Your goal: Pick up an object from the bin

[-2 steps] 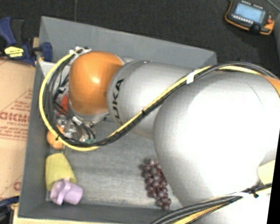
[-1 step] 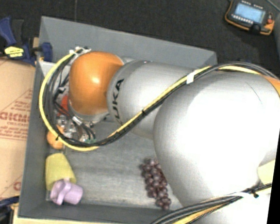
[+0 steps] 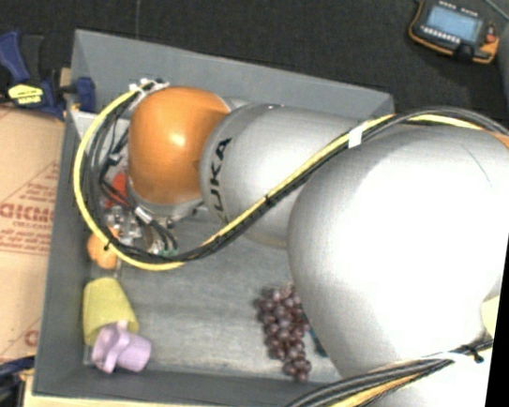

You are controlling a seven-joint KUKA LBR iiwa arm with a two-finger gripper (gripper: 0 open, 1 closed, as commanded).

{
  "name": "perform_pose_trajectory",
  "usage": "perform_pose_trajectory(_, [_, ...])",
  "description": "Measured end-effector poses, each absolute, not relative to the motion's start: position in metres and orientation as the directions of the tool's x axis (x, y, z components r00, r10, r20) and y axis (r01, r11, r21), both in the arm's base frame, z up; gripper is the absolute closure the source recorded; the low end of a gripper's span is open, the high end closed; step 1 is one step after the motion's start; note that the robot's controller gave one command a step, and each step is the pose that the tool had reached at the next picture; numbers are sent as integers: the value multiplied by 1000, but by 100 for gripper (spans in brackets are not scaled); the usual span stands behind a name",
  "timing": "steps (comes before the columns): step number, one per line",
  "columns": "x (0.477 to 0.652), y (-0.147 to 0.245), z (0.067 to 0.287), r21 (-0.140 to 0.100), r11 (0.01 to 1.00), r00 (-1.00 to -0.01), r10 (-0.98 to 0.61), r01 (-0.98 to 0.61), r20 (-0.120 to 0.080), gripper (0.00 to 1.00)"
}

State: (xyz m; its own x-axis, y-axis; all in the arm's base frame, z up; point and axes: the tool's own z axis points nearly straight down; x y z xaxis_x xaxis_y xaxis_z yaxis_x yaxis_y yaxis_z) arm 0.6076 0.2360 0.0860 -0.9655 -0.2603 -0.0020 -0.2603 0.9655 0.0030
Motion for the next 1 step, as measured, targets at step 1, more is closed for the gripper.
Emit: perform_pose_trajectory(1, [609, 237, 105, 3, 966, -966, -260, -260, -8, 100])
